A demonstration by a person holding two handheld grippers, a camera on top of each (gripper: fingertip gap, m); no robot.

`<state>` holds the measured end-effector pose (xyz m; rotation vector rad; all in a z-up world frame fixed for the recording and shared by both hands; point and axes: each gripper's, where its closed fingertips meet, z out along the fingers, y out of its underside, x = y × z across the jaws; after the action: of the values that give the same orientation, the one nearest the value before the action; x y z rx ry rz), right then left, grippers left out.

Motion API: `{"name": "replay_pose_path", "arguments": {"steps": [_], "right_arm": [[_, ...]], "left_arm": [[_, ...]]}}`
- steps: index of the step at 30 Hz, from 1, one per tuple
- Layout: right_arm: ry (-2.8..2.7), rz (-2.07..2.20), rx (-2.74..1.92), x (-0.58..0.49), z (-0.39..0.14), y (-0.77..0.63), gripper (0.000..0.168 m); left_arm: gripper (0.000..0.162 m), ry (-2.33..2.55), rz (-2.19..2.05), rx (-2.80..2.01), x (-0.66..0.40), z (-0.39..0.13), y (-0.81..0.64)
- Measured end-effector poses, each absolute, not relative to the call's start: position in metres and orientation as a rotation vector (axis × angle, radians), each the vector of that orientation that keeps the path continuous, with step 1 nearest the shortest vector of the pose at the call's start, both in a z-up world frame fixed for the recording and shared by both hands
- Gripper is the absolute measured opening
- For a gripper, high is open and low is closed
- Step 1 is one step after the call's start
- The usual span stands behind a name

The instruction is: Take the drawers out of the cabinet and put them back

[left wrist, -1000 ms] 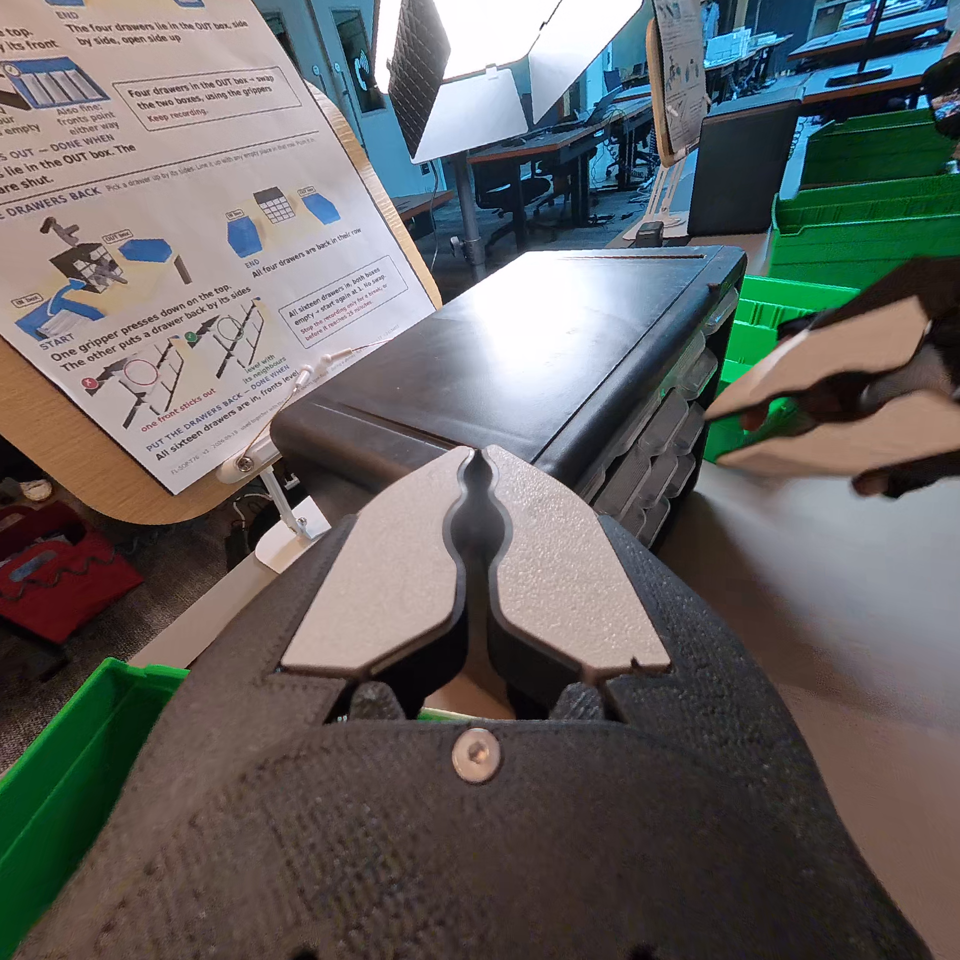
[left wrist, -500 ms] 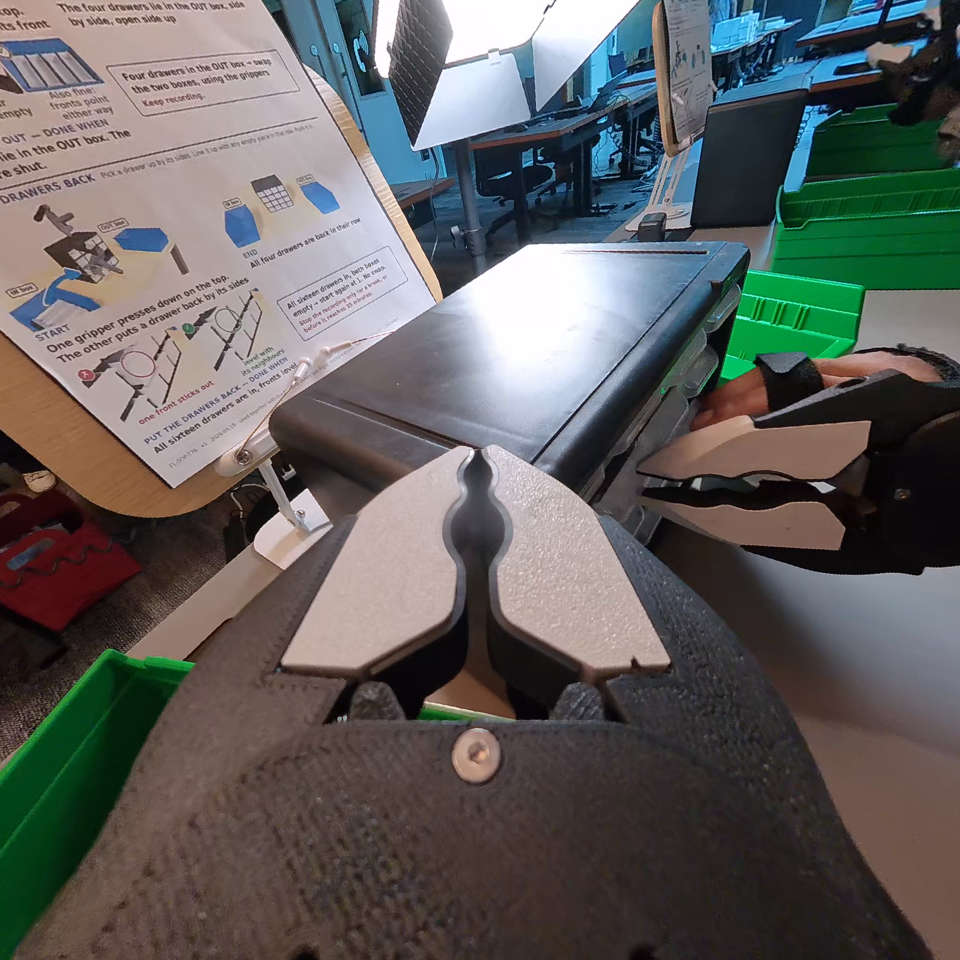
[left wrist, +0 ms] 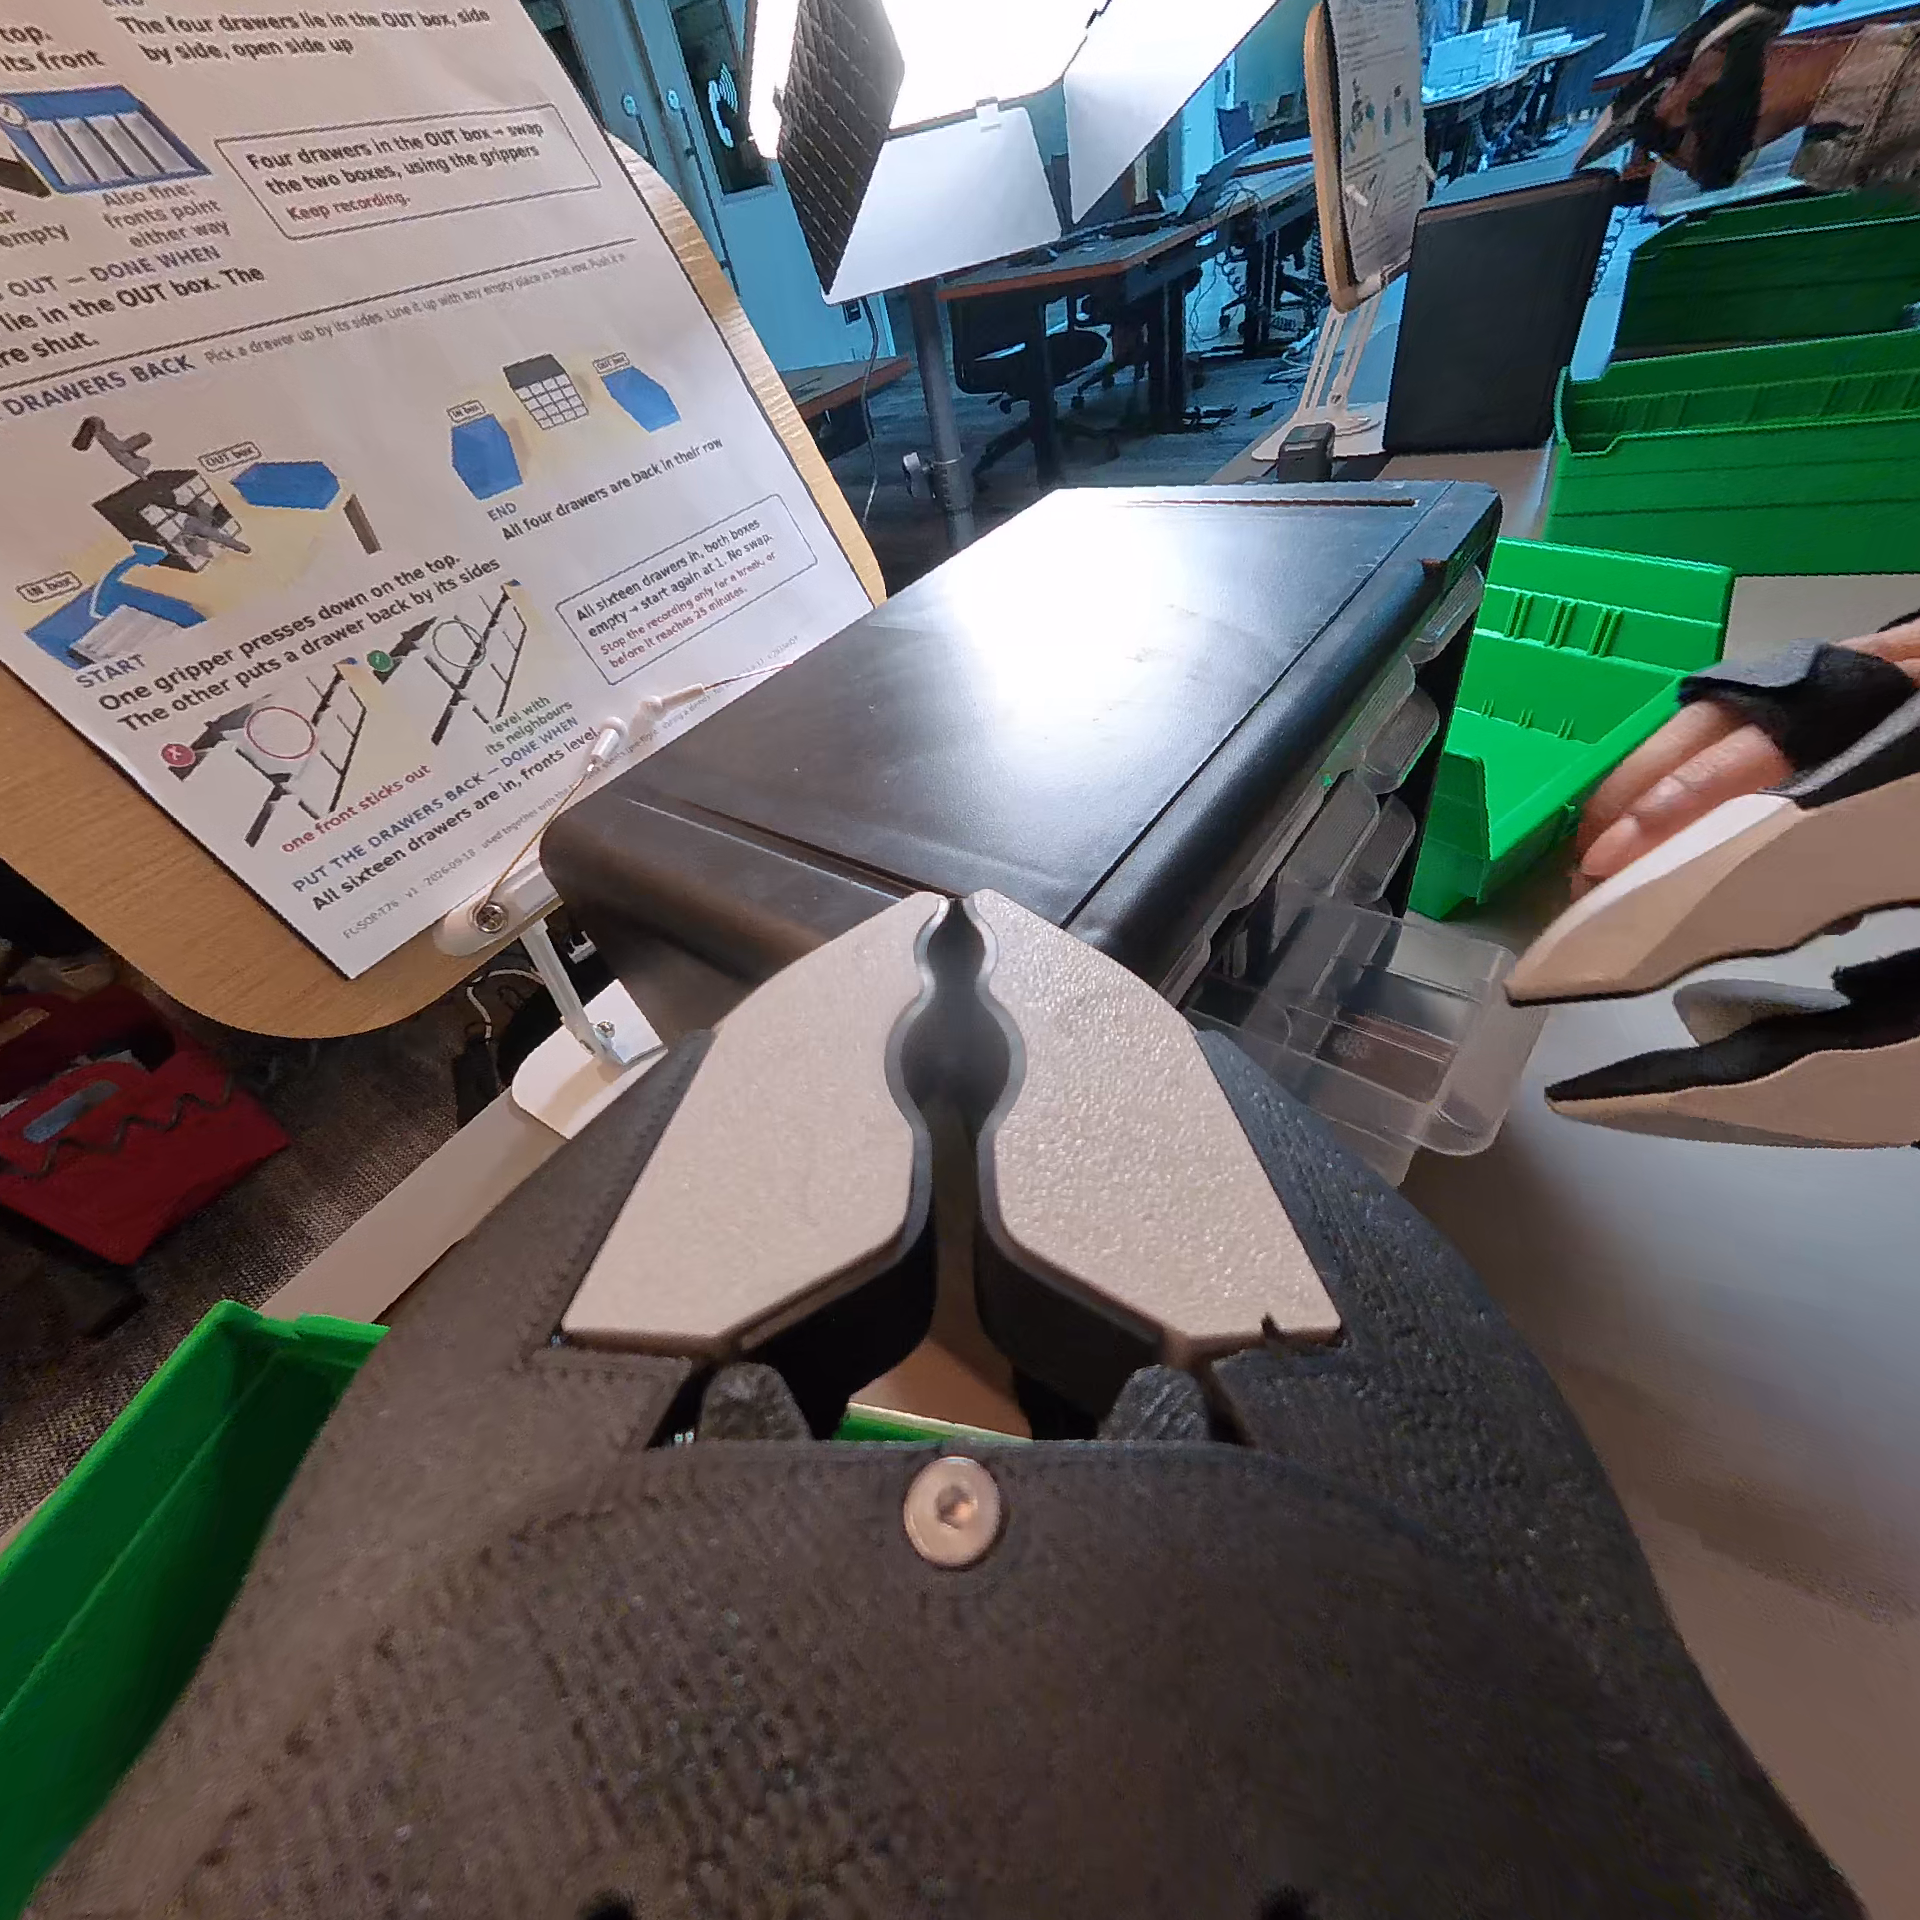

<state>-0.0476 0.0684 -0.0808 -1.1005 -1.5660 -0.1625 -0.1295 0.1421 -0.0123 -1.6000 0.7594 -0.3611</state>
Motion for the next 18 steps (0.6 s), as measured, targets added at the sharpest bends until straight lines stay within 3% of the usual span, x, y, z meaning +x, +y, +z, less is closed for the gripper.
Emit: {"name": "replay_pose_path", "arguments": {"steps": [1, 5, 8, 18], "right_arm": [[-1.589, -0.131, -1.138, -0.048, -0.083, 0.07, 0.023], [-1.7, -0.012, -1.274, -0.051, -0.098, 0.079, 0.034], [-1.753, 0.032, -1.294, -0.05, -0.1, 0.082, 0.02], [-1.923, 0.331, -1.357, -0.032, -0.093, 0.032, 0.019]], "left_arm": [[0.0, 0.759, -0.362, -1.6, -0.129, -0.012, 0.142], [0.0, 0.76, -0.364, -1.599, -0.129, -0.012, 0.142], [0.0, 0.765, -0.359, -1.597, -0.129, -0.012, 0.142], [0.0, 0.769, -0.359, -1.596, -0.129, -0.012, 0.142]]}}
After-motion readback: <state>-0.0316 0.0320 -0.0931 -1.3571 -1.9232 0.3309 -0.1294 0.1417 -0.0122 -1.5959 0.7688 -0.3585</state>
